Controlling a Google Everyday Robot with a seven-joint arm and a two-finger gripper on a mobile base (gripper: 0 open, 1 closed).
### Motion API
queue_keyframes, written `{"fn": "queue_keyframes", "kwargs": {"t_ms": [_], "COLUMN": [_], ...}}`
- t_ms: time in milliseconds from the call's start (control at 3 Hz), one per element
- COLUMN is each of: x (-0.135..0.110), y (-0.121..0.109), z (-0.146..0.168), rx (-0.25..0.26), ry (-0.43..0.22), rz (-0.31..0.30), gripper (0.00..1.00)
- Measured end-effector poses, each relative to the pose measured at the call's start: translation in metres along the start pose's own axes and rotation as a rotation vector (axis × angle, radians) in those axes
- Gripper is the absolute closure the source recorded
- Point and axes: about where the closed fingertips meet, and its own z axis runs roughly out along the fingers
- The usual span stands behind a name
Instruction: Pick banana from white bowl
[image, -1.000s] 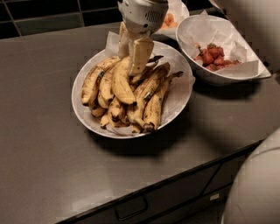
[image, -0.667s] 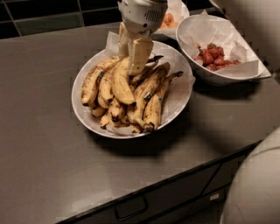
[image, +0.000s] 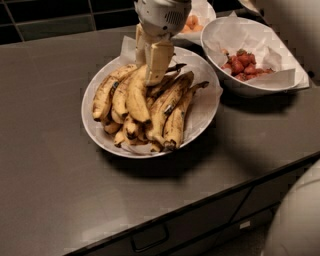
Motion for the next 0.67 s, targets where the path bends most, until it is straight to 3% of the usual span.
{"fn": "queue_keyframes", "kwargs": {"t_ms": [667], "x": [-0.020], "y": [0.009], "z": [-0.030], "rx": [0.130], "ry": [-0.039], "rz": [-0.062], "gripper": [1.00]}}
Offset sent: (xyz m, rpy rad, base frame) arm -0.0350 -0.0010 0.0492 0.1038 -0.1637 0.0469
